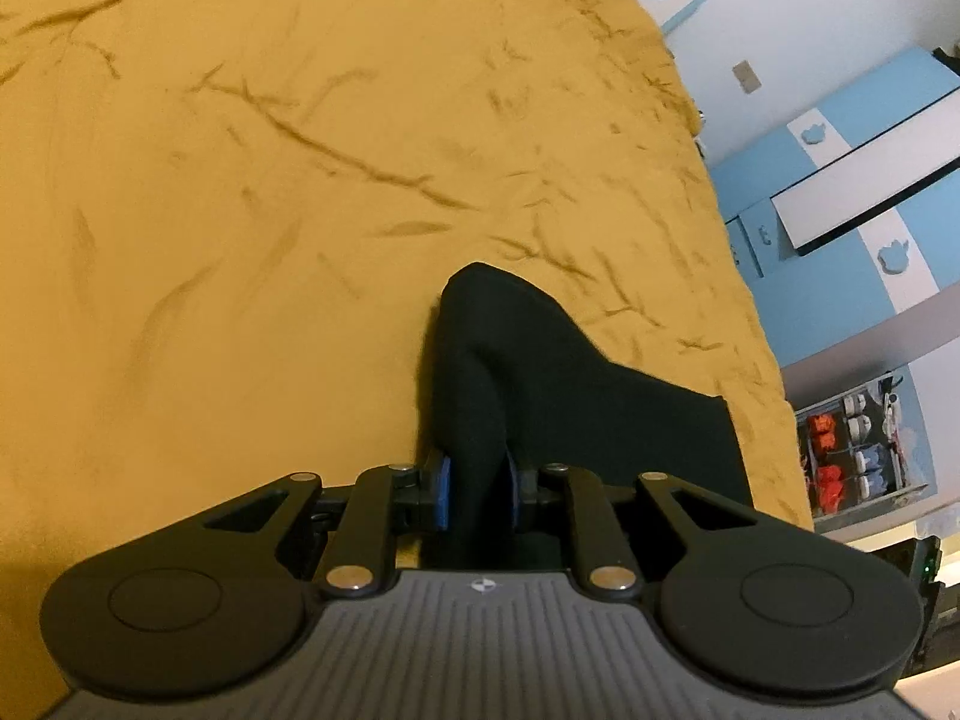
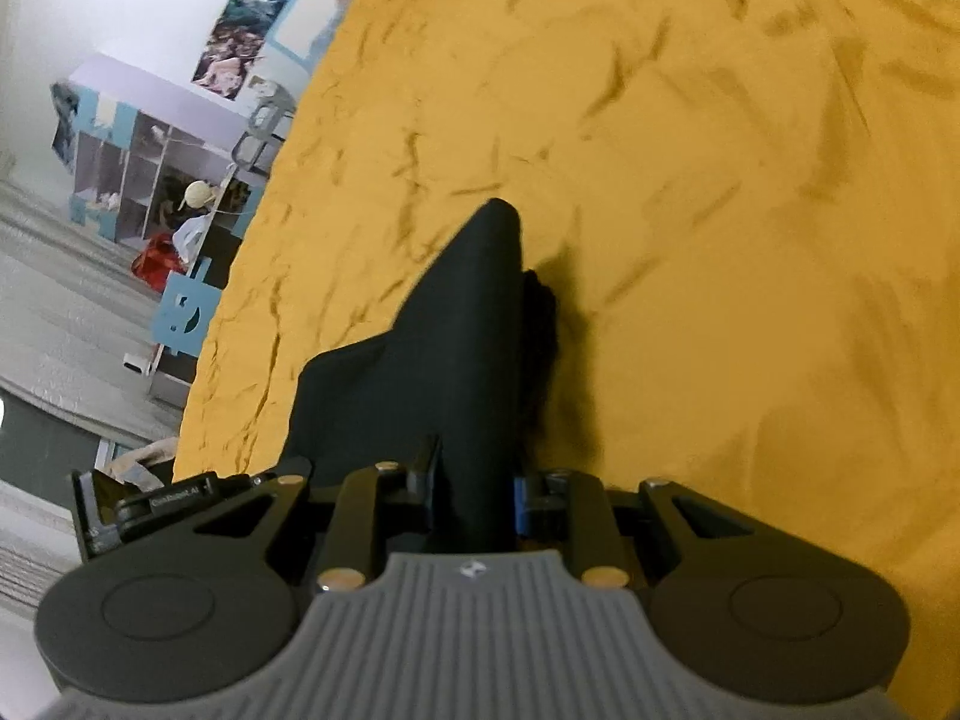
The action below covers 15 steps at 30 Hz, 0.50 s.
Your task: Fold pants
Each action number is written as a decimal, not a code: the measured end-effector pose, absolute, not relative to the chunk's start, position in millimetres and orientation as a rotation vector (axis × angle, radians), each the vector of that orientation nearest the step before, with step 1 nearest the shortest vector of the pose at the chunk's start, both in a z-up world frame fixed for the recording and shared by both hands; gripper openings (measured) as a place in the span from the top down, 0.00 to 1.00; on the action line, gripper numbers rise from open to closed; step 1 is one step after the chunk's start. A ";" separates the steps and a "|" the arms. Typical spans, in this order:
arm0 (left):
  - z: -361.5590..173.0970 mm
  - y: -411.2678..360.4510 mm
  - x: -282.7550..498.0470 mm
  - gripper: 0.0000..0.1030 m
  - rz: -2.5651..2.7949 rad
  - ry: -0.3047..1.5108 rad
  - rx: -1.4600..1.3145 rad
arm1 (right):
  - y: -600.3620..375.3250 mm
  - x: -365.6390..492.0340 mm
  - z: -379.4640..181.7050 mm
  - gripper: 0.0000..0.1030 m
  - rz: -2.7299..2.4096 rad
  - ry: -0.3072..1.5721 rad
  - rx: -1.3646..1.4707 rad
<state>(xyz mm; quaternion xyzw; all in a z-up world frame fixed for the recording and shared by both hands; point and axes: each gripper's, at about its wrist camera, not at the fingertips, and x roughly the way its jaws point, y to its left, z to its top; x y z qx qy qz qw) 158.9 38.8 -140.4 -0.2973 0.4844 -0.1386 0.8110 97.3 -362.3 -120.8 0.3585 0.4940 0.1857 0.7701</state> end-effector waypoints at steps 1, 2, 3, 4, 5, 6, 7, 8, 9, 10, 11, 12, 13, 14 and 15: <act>-144.3 39.1 158.9 0.80 -0.297 1.040 -0.632 | -363.5 98.6 -126.7 0.83 0.400 1.080 0.787; -147.1 39.5 158.4 0.78 -0.297 1.041 -0.632 | -365.4 99.7 -131.7 0.83 0.396 1.087 0.804; -148.6 40.0 157.6 0.76 -0.298 1.040 -0.629 | -365.0 99.8 -134.9 0.83 0.392 1.093 0.822; -148.7 40.4 157.4 0.75 -0.297 1.040 -0.626 | -366.0 99.3 -137.8 0.83 0.390 1.096 0.837; -148.5 41.3 157.0 0.74 -0.299 1.040 -0.625 | -366.7 99.1 -138.8 0.84 0.389 1.098 0.842; -147.6 42.5 157.2 0.73 -0.299 1.040 -0.622 | -367.2 98.1 -138.2 0.84 0.391 1.099 0.842; -145.9 43.4 155.8 0.73 -0.299 1.038 -0.615 | -367.1 98.0 -136.5 0.83 0.392 1.098 0.838; -144.8 45.2 155.5 0.72 -0.297 1.036 -0.609 | -367.3 97.4 -134.0 0.83 0.390 1.096 0.829; -142.4 46.9 153.1 0.72 -0.293 1.032 -0.602 | -367.7 96.4 -131.0 0.82 0.387 1.092 0.815; -139.9 48.0 151.3 0.71 -0.288 1.027 -0.592 | -367.5 96.2 -125.8 0.80 0.380 1.086 0.795; -136.9 49.6 149.0 0.70 -0.283 1.021 -0.578 | -369.6 95.5 -122.8 0.79 0.374 1.083 0.782; -134.3 51.3 145.6 0.69 -0.277 1.017 -0.563 | -372.2 94.6 -120.3 0.78 0.366 1.079 0.772; -130.8 53.6 141.6 0.69 -0.270 1.015 -0.548 | -375.1 92.9 -116.5 0.76 0.355 1.075 0.760; -126.7 51.3 140.1 0.69 -0.264 1.013 -0.535 | -376.8 91.2 -113.4 0.75 0.347 1.070 0.746; -122.0 51.7 136.3 0.69 -0.254 1.010 -0.517 | -378.5 88.8 -109.4 0.75 0.337 1.063 0.722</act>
